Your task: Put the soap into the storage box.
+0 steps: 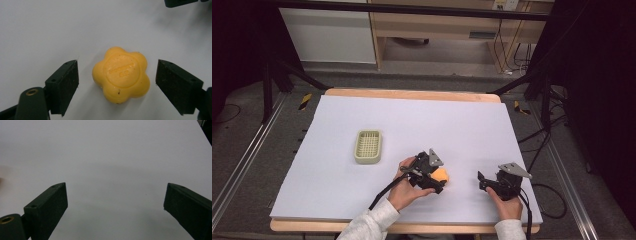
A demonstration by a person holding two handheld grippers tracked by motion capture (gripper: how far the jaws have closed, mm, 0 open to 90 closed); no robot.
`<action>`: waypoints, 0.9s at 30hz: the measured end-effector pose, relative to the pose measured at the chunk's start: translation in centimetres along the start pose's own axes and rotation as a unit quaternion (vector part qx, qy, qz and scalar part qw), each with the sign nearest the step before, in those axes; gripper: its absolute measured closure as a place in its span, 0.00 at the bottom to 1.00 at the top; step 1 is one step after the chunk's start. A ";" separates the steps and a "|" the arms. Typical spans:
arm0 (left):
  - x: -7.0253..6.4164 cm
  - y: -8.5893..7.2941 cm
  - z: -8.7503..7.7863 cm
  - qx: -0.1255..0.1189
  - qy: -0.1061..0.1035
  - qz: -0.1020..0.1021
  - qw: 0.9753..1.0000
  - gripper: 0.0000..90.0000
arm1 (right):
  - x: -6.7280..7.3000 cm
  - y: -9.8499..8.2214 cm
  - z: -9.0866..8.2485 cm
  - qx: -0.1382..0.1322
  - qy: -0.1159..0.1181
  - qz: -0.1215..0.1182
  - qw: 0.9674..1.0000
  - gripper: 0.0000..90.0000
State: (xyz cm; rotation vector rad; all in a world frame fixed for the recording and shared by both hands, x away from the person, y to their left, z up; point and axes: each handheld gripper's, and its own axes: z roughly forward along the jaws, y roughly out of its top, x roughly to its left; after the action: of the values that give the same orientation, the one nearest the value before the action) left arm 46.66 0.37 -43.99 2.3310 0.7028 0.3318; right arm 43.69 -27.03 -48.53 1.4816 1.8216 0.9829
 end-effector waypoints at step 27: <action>-0.2 -0.2 3.0 0.047 -0.001 0.009 0.999 0.23 | 0.0 0.0 0.0 0.002 0.002 -0.001 1.000 0.06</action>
State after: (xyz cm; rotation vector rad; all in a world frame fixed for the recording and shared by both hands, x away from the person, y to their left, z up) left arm 47.62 -1.22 -46.36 2.4275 0.7121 0.3101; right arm 43.73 -27.01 -48.54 1.4806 1.8283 0.9828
